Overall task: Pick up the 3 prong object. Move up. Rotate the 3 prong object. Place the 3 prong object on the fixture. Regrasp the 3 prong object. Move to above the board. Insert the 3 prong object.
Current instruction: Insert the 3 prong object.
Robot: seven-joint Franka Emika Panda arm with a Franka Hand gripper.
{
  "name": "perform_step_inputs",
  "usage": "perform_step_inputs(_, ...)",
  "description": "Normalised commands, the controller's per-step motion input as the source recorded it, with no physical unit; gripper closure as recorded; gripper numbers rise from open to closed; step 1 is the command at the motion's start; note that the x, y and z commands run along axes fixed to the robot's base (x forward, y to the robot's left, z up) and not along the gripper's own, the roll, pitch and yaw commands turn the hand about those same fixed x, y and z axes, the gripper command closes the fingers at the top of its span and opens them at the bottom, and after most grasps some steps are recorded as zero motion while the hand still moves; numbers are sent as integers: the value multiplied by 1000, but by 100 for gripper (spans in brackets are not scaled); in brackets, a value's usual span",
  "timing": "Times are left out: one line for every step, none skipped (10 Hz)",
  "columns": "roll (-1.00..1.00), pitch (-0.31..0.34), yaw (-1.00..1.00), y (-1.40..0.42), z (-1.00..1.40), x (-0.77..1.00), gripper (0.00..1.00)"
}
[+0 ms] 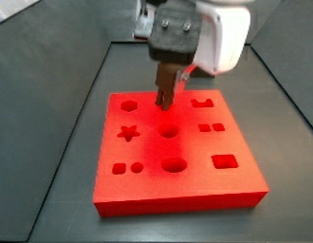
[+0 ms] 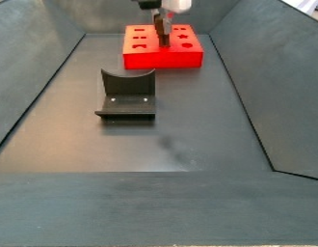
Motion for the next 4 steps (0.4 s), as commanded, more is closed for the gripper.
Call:
perform_step_inputs(77,0,0,-9,-511,-89,100)
perform_step_inputs(84,0,0,-14,-563,-51,100)
perform_step_inputs(0,1,0,0,-83,0,100)
perform_step_inputs(0,0,0,0,0,0,100)
